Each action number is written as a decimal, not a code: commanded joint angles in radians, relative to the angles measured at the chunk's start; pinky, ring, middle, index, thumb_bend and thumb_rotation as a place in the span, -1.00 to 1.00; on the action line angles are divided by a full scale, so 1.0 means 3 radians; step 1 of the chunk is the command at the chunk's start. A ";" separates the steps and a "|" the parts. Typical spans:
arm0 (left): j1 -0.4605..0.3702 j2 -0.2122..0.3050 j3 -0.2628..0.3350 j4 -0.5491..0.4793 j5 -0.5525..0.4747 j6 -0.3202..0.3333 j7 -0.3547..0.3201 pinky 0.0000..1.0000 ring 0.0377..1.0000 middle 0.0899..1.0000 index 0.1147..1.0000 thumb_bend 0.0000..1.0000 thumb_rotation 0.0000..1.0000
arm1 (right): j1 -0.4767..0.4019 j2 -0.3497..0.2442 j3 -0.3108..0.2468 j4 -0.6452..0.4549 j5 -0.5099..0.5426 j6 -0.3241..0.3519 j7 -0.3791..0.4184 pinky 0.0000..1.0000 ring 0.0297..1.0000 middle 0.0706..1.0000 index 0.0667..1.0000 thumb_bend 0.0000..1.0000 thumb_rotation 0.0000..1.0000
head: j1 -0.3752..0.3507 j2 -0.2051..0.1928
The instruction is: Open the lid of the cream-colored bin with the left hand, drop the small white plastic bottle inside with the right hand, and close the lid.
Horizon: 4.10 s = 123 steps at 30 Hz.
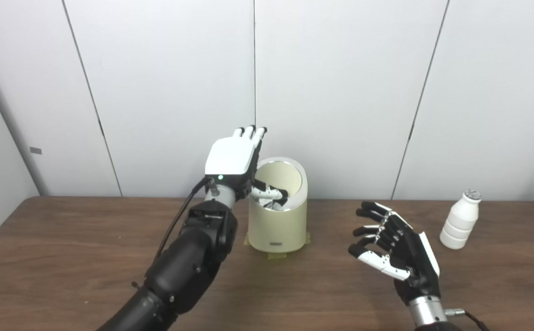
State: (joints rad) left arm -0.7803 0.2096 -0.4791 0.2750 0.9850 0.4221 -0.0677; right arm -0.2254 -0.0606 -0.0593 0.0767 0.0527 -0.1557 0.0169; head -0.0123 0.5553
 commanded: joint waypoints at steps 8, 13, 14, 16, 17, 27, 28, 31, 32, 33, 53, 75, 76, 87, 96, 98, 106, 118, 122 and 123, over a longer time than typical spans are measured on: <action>0.0029 -0.0019 0.0374 -0.0374 -0.0207 -0.0230 0.0353 0.59 0.89 0.96 1.00 0.53 -0.78 | -0.0158 -0.0004 -0.0013 -0.0094 0.0013 -0.0080 -0.0011 -0.18 0.07 0.39 0.40 0.54 -0.55 | 0.0016 -0.0001; 0.0080 -0.0027 0.0524 -0.0518 -0.0334 -0.0409 0.0460 0.54 0.83 0.93 1.00 0.46 -0.63 | -0.0161 -0.0020 0.0001 -0.0068 -0.0040 -0.0107 -0.0016 -0.15 0.09 0.39 0.40 0.54 -0.51 | 0.0029 0.0000; 0.0086 -0.0027 0.0545 -0.0530 -0.0349 -0.0430 0.0473 0.53 0.83 0.93 1.00 0.45 -0.62 | -0.0160 -0.0021 0.0003 -0.0069 -0.0045 -0.0108 -0.0017 -0.15 0.08 0.39 0.40 0.54 -0.52 | 0.0029 0.0000; 0.0093 -0.0026 0.0573 -0.0540 -0.0360 -0.0460 0.0492 0.44 0.78 0.90 0.99 0.45 -0.61 | -0.0161 -0.0017 0.0006 -0.0071 -0.0044 -0.0103 -0.0016 -0.16 0.07 0.39 0.40 0.53 -0.52 | 0.0030 0.0004; 0.0097 -0.0026 0.0587 -0.0544 -0.0363 -0.0474 0.0498 0.41 0.76 0.89 0.98 0.45 -0.60 | -0.0158 -0.0011 0.0006 -0.0080 -0.0045 -0.0089 -0.0020 -0.16 0.06 0.39 0.40 0.54 -0.52 | 0.0031 0.0005; 0.0277 -0.0057 0.0832 -0.0722 -0.0671 -0.0674 0.0565 0.26 0.68 0.83 0.84 0.37 -0.59 | -0.0161 0.0000 0.0005 -0.0078 -0.0039 -0.0093 -0.0020 -0.17 0.06 0.39 0.40 0.51 -0.53 | 0.0015 0.0010; 0.0321 -0.0073 0.0896 -0.0772 -0.0777 -0.0687 0.0545 0.26 0.67 0.81 0.81 0.37 -0.61 | -0.0162 0.0000 0.0004 -0.0081 -0.0032 -0.0098 -0.0017 -0.17 0.06 0.39 0.40 0.49 -0.56 | 0.0015 0.0010; 0.0464 -0.0138 0.1082 -0.0940 -0.1104 -0.0699 0.0484 0.29 0.62 0.68 0.69 0.34 -0.64 | -0.0169 -0.0005 0.0000 -0.0070 -0.0032 -0.0097 -0.0019 -0.17 0.07 0.39 0.39 0.48 -0.58 | 0.0014 0.0001; 0.0502 -0.0159 0.1131 -0.0982 -0.1201 -0.0708 0.0476 0.30 0.59 0.64 0.65 0.34 -0.69 | -0.0171 -0.0008 0.0000 -0.0065 -0.0033 -0.0097 -0.0019 -0.17 0.08 0.39 0.40 0.48 -0.57 | 0.0014 0.0001; 0.0572 -0.0192 0.1215 -0.1056 -0.1386 -0.0724 0.0444 0.30 0.57 0.62 0.63 0.35 -0.72 | -0.0171 -0.0010 -0.0001 -0.0062 -0.0030 -0.0093 -0.0016 -0.16 0.08 0.38 0.40 0.48 -0.57 | 0.0015 -0.0003; 0.1786 -0.0441 0.1729 -0.1381 -0.3016 -0.1232 0.0236 0.02 0.25 0.37 0.45 0.27 -0.70 | -0.0163 -0.0054 -0.0001 0.0027 0.0000 -0.0210 0.0042 -0.07 0.10 0.40 0.45 0.57 -0.46 | -0.0058 -0.0083; 0.1868 -0.0218 0.1749 -0.1013 -0.3166 -0.1630 0.0102 0.01 0.23 0.37 0.42 0.24 -0.83 | -0.0858 -0.1095 -0.0331 -0.0794 -0.0491 0.0720 0.0054 0.15 0.33 0.51 0.49 0.65 -0.73 | -0.0873 -0.0419; 0.1861 -0.0209 0.1754 -0.0982 -0.3172 -0.1655 0.0097 0.02 0.23 0.37 0.43 0.24 -0.84 | -0.0893 -0.1147 -0.0352 -0.0767 -0.0518 0.0720 0.0044 0.15 0.35 0.54 0.51 0.66 -0.69 | -0.0911 -0.0441; 0.1823 -0.0155 0.1792 -0.0862 -0.3259 -0.1770 0.0050 0.05 0.25 0.39 0.45 0.17 -0.99 | -0.1090 -0.1461 -0.0536 -0.0507 -0.0710 0.0850 -0.0055 0.32 0.41 0.61 0.56 0.59 -0.78 | -0.1115 -0.0523; 0.1835 -0.0155 0.1800 -0.0936 -0.3231 -0.1684 0.0054 0.06 0.27 0.41 0.47 0.14 -1.00 | -0.1051 -0.1639 -0.0585 -0.0036 -0.0625 0.0829 0.0020 0.34 0.58 0.69 0.63 0.75 -0.53 | -0.1145 -0.0530; 0.1835 -0.0155 0.1801 -0.0941 -0.3242 -0.1678 0.0047 0.06 0.26 0.41 0.46 0.13 -1.00 | -0.1014 -0.1676 -0.0568 0.0027 -0.0607 0.0883 0.0081 0.41 0.62 0.74 0.70 0.74 -0.46 | -0.1154 -0.0535; 0.1841 -0.0144 0.1801 -0.0950 -0.3244 -0.1670 0.0038 0.06 0.26 0.41 0.46 0.12 -1.00 | -0.0918 -0.1698 -0.0558 0.0234 -0.0445 0.0985 0.0256 0.67 0.79 0.87 0.85 0.86 -0.39 | -0.1168 -0.0528; 0.1845 -0.0128 0.1810 -0.0950 -0.3266 -0.1635 0.0014 0.06 0.27 0.41 0.46 0.13 -1.00 | -0.0782 -0.1613 -0.0486 0.0358 -0.0362 0.1118 0.0250 0.63 0.81 0.92 0.92 0.59 -0.68 | -0.1194 -0.0509; 0.1847 -0.0115 0.1809 -0.0944 -0.3276 -0.1647 -0.0010 0.06 0.27 0.41 0.46 0.13 -1.00 | -0.0734 -0.1600 -0.0433 0.0427 -0.0472 0.1122 0.0177 0.65 0.80 0.92 0.93 0.51 -0.74 | -0.1200 -0.0505; 0.1848 -0.0115 0.1811 -0.0944 -0.3278 -0.1645 -0.0017 0.07 0.27 0.42 0.46 0.13 -1.00 | -0.0724 -0.1595 -0.0428 0.0458 -0.0490 0.1109 0.0160 0.64 0.79 0.91 0.92 0.51 -0.74 | -0.1201 -0.0503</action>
State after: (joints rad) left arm -0.1901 0.1628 0.0585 0.0264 0.0163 -0.0561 -0.0754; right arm -0.4049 -0.5213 -0.1790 0.2232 -0.0834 0.1968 0.0930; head -0.3712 0.4034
